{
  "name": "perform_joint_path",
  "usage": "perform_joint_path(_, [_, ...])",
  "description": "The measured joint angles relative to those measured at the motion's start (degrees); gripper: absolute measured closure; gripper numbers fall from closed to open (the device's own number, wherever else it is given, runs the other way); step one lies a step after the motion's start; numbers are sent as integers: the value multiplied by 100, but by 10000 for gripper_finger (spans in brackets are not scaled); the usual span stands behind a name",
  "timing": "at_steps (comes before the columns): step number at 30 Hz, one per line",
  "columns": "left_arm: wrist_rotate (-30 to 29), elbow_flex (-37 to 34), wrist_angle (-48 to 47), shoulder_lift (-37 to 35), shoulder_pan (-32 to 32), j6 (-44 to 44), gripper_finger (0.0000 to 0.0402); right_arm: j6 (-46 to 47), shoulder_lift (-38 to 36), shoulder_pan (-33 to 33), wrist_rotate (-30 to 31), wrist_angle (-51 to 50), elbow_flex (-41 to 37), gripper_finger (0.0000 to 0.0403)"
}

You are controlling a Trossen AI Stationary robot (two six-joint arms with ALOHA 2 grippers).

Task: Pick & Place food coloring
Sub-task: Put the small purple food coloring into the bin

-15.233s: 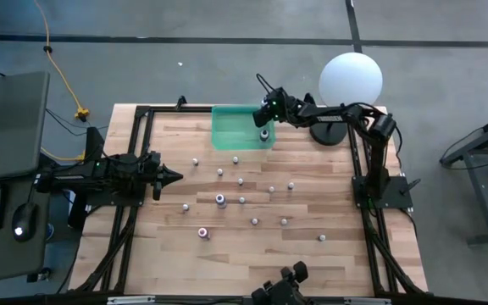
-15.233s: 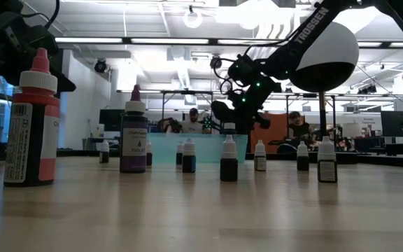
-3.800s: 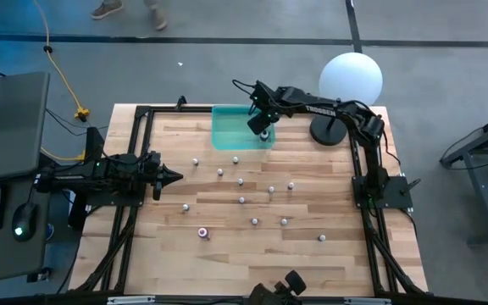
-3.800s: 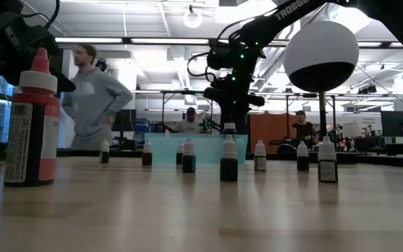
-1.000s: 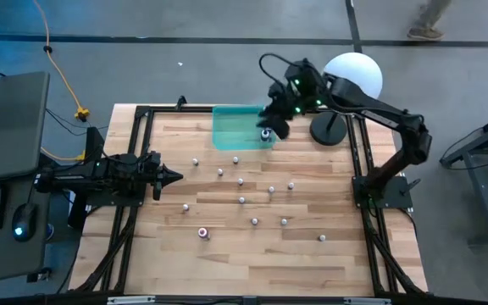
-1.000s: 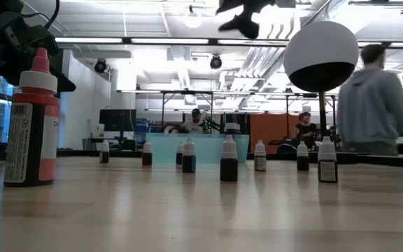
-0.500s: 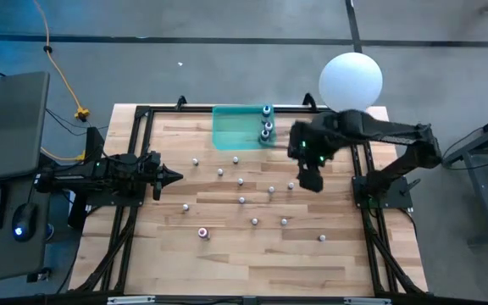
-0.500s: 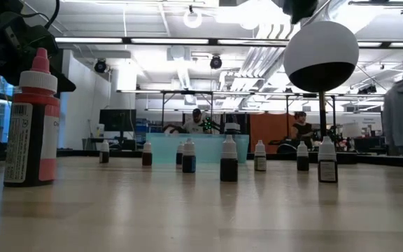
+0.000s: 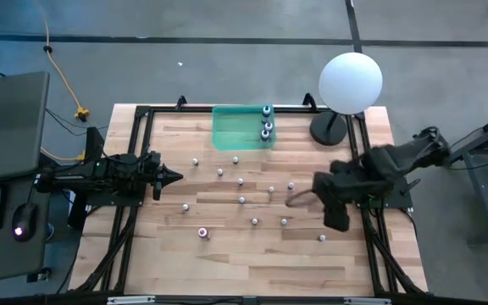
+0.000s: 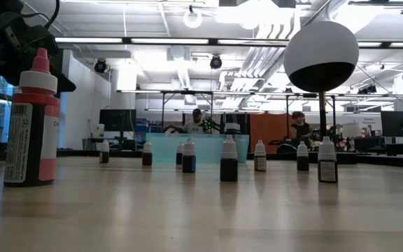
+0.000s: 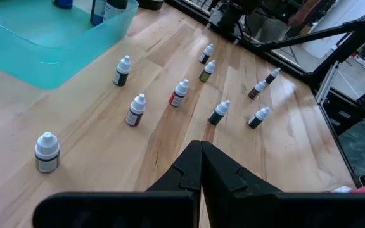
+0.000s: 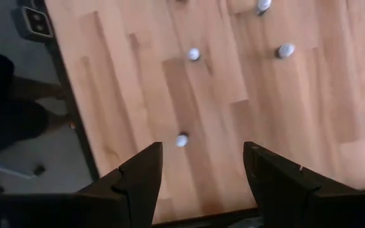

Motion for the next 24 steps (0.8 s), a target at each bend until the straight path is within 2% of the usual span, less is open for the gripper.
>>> perform_joint_path(4, [-2, 1, 0, -1, 2, 0, 401, 1430, -378, 835, 249, 505, -668, 192])
perform_joint_path(10, [0, -1, 0, 0, 2, 0, 401, 3083, -839, 1991, 566, 1942, -2512, 192])
perform_joint_path(16, [0, 1, 0, -1, 1, 0, 401, 3662, -913, 2314, 1017, 3092, -4001, 192])
perform_joint_path(24, [0, 1, 0, -1, 2, 0, 401, 3811, -918, 2311, 774, 5037, -5461, 192])
